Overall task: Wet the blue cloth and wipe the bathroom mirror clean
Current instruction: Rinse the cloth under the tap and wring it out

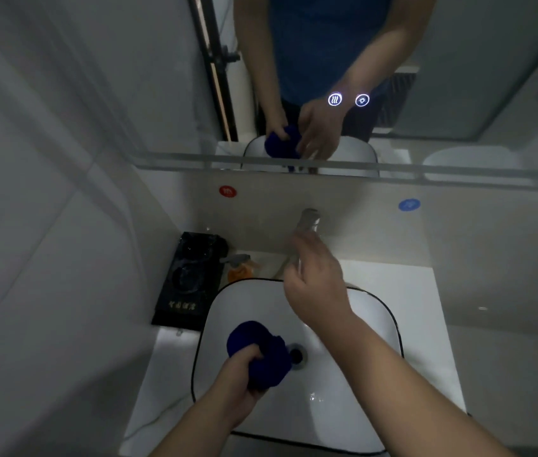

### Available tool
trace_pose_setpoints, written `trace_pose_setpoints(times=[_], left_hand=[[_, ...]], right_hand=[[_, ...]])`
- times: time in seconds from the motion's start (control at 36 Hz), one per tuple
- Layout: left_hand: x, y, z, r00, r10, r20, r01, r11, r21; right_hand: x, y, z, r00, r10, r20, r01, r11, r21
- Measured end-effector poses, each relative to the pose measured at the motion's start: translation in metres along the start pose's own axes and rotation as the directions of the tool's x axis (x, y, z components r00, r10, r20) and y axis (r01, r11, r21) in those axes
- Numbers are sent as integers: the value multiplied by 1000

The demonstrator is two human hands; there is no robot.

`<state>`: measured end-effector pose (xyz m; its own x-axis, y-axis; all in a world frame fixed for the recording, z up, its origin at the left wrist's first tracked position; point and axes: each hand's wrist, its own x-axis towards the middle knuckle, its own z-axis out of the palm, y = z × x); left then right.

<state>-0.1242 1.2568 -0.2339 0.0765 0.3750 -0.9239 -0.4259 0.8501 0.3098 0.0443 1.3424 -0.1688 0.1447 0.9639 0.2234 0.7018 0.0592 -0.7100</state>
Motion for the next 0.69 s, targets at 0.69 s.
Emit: trace_pose_setpoints(times=[0.69], left_hand=[[-62, 20, -22, 995, 38, 90, -27, 993, -115]], right_hand=[[-22, -29, -6, 920, 378, 103, -389, 914, 116]])
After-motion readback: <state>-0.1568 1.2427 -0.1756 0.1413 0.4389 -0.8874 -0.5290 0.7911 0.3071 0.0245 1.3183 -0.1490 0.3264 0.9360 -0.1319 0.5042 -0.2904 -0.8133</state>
